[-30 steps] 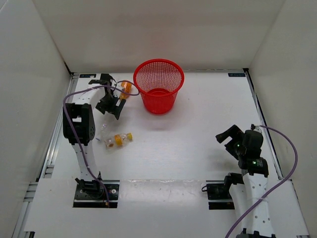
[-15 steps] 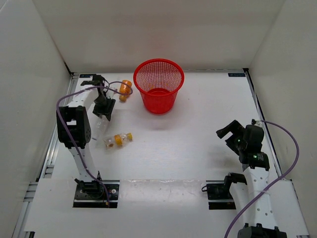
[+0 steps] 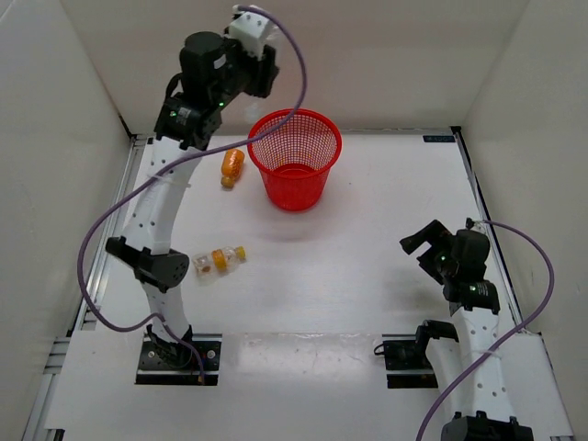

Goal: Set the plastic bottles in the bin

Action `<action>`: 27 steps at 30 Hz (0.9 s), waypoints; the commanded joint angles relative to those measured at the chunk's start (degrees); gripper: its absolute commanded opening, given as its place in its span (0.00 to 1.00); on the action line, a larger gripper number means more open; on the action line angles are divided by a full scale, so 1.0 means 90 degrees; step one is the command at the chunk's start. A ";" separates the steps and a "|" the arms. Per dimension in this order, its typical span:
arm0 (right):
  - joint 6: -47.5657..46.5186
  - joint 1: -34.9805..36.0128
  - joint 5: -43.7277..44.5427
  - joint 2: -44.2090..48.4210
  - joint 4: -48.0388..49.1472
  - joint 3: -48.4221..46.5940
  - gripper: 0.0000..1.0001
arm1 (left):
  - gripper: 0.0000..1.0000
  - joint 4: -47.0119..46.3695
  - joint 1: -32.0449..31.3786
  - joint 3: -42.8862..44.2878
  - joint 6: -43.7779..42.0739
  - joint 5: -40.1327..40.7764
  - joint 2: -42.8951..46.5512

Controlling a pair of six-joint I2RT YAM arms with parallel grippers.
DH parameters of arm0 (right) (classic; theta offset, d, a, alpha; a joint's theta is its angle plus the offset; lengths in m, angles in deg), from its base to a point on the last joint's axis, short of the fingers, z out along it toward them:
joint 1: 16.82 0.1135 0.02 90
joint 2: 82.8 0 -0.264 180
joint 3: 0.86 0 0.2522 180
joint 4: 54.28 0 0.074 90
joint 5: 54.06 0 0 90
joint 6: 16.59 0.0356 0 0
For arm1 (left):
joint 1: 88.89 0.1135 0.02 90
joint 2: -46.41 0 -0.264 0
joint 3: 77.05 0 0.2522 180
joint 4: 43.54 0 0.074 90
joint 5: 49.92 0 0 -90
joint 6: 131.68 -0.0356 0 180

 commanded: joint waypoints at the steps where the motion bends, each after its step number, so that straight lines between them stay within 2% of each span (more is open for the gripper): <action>1: -0.0026 0.0022 -0.0081 0.0237 0.0016 -0.0119 1.00 | 0.10 -0.0379 -0.0278 0.0327 0.0273 -0.0165 -0.0922; 6: -0.0026 0.0022 -0.0207 0.0442 -0.0053 -0.0119 1.00 | 0.12 -0.0584 -0.0504 0.0085 0.0107 0.0119 -0.1422; 9: -0.0084 0.0022 -0.0208 0.0511 -0.0053 -0.0119 1.00 | 0.30 -0.0643 -0.0504 -0.0315 0.0107 0.0061 -0.1480; 11: -0.0152 0.0022 -0.0276 0.0511 -0.0053 -0.0119 1.00 | 0.46 -0.0643 -0.0504 -0.0385 0.0039 -0.0174 -0.1549; 12: -0.0153 0.0022 -0.0334 0.0444 -0.0053 -0.0119 1.00 | 0.69 -0.0643 -0.0504 -0.0520 -0.0029 -0.0174 -0.1549; 15: -0.0308 0.0090 -0.0539 0.0317 0.0005 -0.0187 1.00 | 1.00 -0.0643 -0.0573 -0.0668 -0.0030 -0.0019 -0.1520; 22: -0.1596 0.0870 -0.0696 -0.0201 0.0143 -0.0917 1.00 | 1.00 -0.0643 -0.0573 -0.0873 0.0301 0.0332 -0.1091; 25: -0.2397 0.1767 -0.0842 -0.0854 0.0445 -0.1347 1.00 | 1.00 -0.0643 -0.0573 -0.0728 0.0614 0.1024 -0.0595; 27: -0.3097 0.2879 -0.0590 -0.1760 0.0514 -0.2108 1.00 | 1.00 -0.0643 -0.0515 -0.0727 0.0741 0.1679 -0.0242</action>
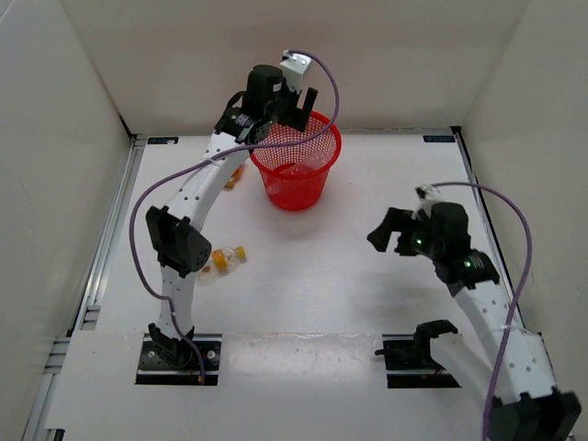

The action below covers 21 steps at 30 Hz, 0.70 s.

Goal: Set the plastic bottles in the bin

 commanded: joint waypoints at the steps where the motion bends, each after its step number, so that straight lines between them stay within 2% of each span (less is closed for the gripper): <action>1: -0.1561 0.1351 0.0161 -0.1123 0.0429 -0.1167 1.00 | 1.00 -0.0213 0.0279 -0.0019 0.0472 0.1044 0.1555; 2: -0.1825 0.2197 0.0376 -0.2007 0.0235 -0.1547 1.00 | 1.00 -0.0213 0.0436 -0.0185 0.0531 0.1161 0.1781; 4: -0.2613 0.2895 0.0534 -0.2997 -0.0049 -0.2972 1.00 | 1.00 -0.0213 0.0990 -0.0692 0.0531 0.1620 0.2270; 5: -0.2841 0.3401 0.0457 -0.4027 -0.0215 -0.3509 1.00 | 1.00 -0.0213 0.1207 -0.1352 0.0531 0.1728 0.2755; 6: -0.3065 0.3609 0.0340 -0.4550 -0.0555 -0.4065 1.00 | 1.00 -0.0145 0.1431 -0.1736 0.0531 0.1893 0.3002; 7: -0.3464 0.3805 0.0271 -0.5058 -0.0732 -0.5221 1.00 | 1.00 -0.0145 0.1907 -0.2126 0.0464 0.1963 0.3265; 8: -0.3642 0.4145 0.0271 -0.6030 -0.0879 -0.5774 1.00 | 1.00 -0.0087 0.2154 -0.2904 0.0463 0.2021 0.3751; 12: -0.4326 0.4763 0.0329 -0.7999 -0.1046 -0.8041 1.00 | 1.00 0.0040 0.3316 -0.4734 0.0395 0.2168 0.4848; 13: -0.4424 0.4967 0.0329 -0.8582 -0.1046 -0.8393 1.00 | 1.00 0.0128 0.3541 -0.5066 0.0395 0.2033 0.5024; 15: -0.4707 0.5144 0.0329 -0.8987 -0.1046 -0.9057 1.00 | 1.00 0.0187 0.4234 -0.5936 0.0395 0.1847 0.5424; 17: -0.4980 0.5359 0.0329 -0.9281 -0.0648 -0.9061 1.00 | 1.00 0.0353 0.4886 -0.6676 0.0395 0.1593 0.5601; 21: -0.5128 0.5633 0.0329 -0.9623 0.0076 -0.8905 1.00 | 1.00 0.0519 0.5311 -0.7576 0.0473 0.1572 0.5670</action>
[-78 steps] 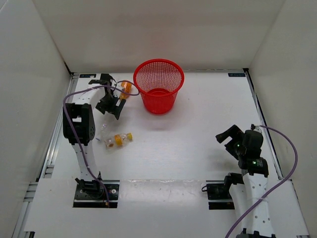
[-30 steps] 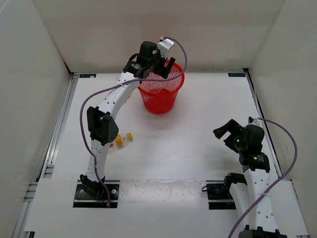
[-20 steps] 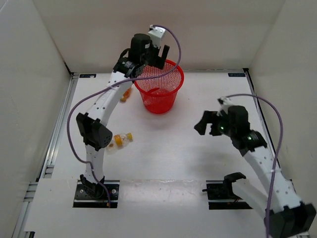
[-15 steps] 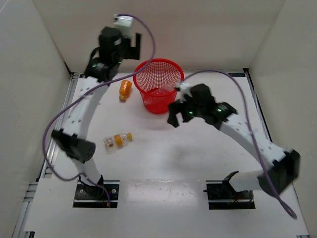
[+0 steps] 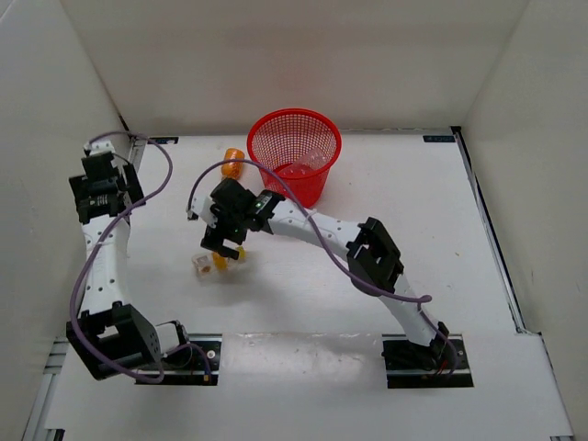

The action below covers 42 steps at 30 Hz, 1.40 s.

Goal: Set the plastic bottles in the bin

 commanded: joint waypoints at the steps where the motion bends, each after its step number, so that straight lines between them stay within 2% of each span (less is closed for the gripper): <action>1: -0.0373 0.0154 -0.0100 -0.0144 0.0751 -0.0302 1.00 | 1.00 0.0298 0.0167 -0.0580 0.0072 -0.0154 0.0175; 6: 0.0183 0.0349 -0.0384 -0.0692 0.1162 -0.0363 1.00 | 1.00 0.0464 0.0167 -0.0903 0.0228 -0.0095 -0.0079; 9: 0.0728 0.0350 -0.0005 -0.0965 0.1484 -0.0176 1.00 | 1.00 0.0523 0.0167 -0.1030 0.0228 -0.0095 -0.0215; 17: 0.1072 0.0477 0.0065 -0.0966 0.1397 0.0517 0.98 | 1.00 0.0582 0.0167 -0.0758 0.0228 -0.0154 -0.0402; 20: 0.1297 0.0477 0.0221 -0.0899 0.1397 0.0517 0.65 | 1.00 0.0582 0.0167 -0.0757 0.0297 -0.0213 -0.0402; 23: 0.1297 0.0477 0.0280 -0.0655 0.1339 0.0254 0.25 | 1.00 0.0582 0.0167 -0.0757 0.0297 -0.0358 -0.0460; 25: 0.1375 0.0477 0.0523 -0.0440 0.1339 0.0050 0.12 | 1.00 0.0582 0.0167 -0.0689 0.0132 -0.0592 -0.0528; 26: 0.1375 0.0477 0.0582 -0.0149 0.1339 -0.0009 0.09 | 1.00 0.0582 0.0167 -0.0573 0.0131 -0.0680 -0.0529; 29: 0.1764 0.0409 0.0797 0.0573 0.1397 -0.0088 0.07 | 1.00 0.0640 0.0167 -0.0037 0.0131 -0.0740 -0.0879; 33: 0.2497 -0.0098 0.1255 0.1620 0.1748 0.0127 0.07 | 1.00 0.0777 0.0167 0.0940 0.0287 -0.0973 -0.1436; 36: 0.3278 -0.0955 0.1850 0.2342 0.2119 0.0205 0.07 | 1.00 0.0903 0.0167 0.1603 0.0443 -0.1442 -0.1825; 38: 0.3669 -0.1386 0.2115 0.2422 0.2178 0.0205 0.09 | 1.00 0.1058 0.0167 0.1917 0.0501 -0.1802 -0.2070; 42: 0.4440 -0.2412 0.2107 0.2355 0.1711 0.0136 0.13 | 1.00 0.1352 -0.0757 0.2552 0.0269 -0.1424 -0.2744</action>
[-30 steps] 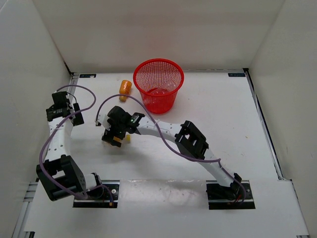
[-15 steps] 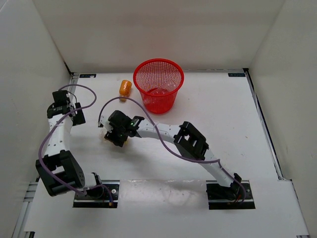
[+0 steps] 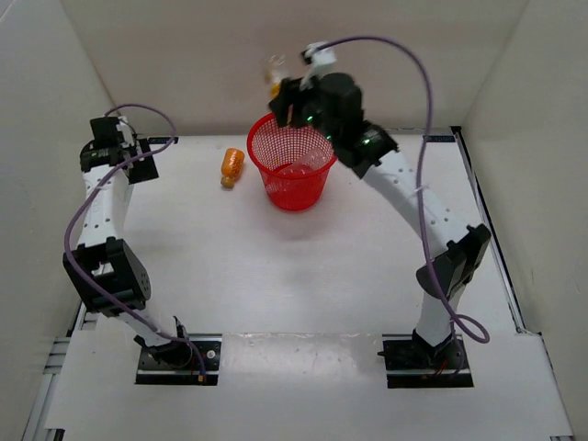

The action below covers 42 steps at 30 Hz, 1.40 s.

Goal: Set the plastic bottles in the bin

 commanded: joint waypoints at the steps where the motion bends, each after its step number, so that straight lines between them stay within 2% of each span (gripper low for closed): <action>1: 0.0877 -0.0703 0.0253 -0.0535 -0.0543 -0.0026 0.13 | 1.00 0.0449 -0.0830 0.0537 -0.0225 -0.0134 -0.0575; 3: 0.0877 -0.0968 0.0106 -0.0818 -0.0856 -0.0182 0.16 | 1.00 0.0605 -0.1346 0.0772 -0.0469 0.0100 -0.0870; 7: 0.0652 -0.1028 0.0174 -0.1084 -0.1188 -0.0261 0.22 | 1.00 0.0665 -0.1935 0.1698 -0.0694 0.0257 -0.1747; 9: 0.0594 -0.1028 0.0107 -0.1162 -0.1277 -0.0261 0.32 | 1.00 0.0723 -0.2120 0.2264 -0.0695 0.0121 -0.2032; 11: 0.0594 -0.1028 0.0106 -0.1162 -0.1355 -0.0194 0.44 | 1.00 0.0781 -0.2189 0.2646 -0.0695 -0.0123 -0.2470; 12: 0.0536 -0.1028 0.0019 -0.1220 -0.1413 -0.0193 0.67 | 1.00 0.0782 -0.2190 0.2832 -0.0695 -0.0347 -0.2627; 13: 0.0535 -0.1028 0.0018 -0.1220 -0.1472 -0.0193 0.80 | 1.00 0.0782 -0.2267 0.3018 -0.0627 -0.0484 -0.2774; 15: 0.0535 -0.1028 0.0076 -0.1153 -0.1589 -0.0193 0.96 | 1.00 0.0850 -0.2356 0.3496 -0.0627 -0.0825 -0.3175; 16: 0.0535 -0.1028 0.0077 -0.1152 -0.1648 -0.0193 0.99 | 1.00 0.0850 -0.2510 0.3614 -0.0627 -0.0905 -0.3282; 21: 0.0535 -0.1028 0.0242 -0.0548 -0.1648 0.0158 0.99 | 1.00 0.0850 -0.2912 0.4181 -0.0685 -0.0867 -0.4054; 25: 0.0476 -0.1028 0.0311 0.0135 -0.1648 0.0557 0.99 | 1.00 0.0471 -0.3108 0.4513 -0.0744 -0.0157 -0.4581; 28: 0.0408 -0.0970 0.0379 0.0584 -0.1648 0.0822 0.99 | 1.00 0.0051 -0.3166 0.4747 -0.0383 0.0420 -0.4894; 33: 0.0193 -0.0901 0.0447 0.1210 -0.1648 0.1319 0.99 | 1.00 -0.0223 -0.3166 0.5069 -0.0159 0.0773 -0.5285; 35: 0.0193 -0.0901 0.0448 0.1474 -0.1648 0.1447 0.99 | 1.00 -0.0312 -0.3166 0.5070 -0.0012 0.1339 -0.5363; 37: 0.0125 -0.0901 0.0448 0.1679 -0.1648 0.1642 0.99 | 1.00 -0.0389 -0.3166 0.5070 -0.0011 0.1341 -0.5432; 42: -0.0011 -0.0901 0.0575 0.1923 -0.1648 0.1877 0.99 | 1.00 -0.0448 -0.3166 0.4943 -0.0401 0.0179 -0.5646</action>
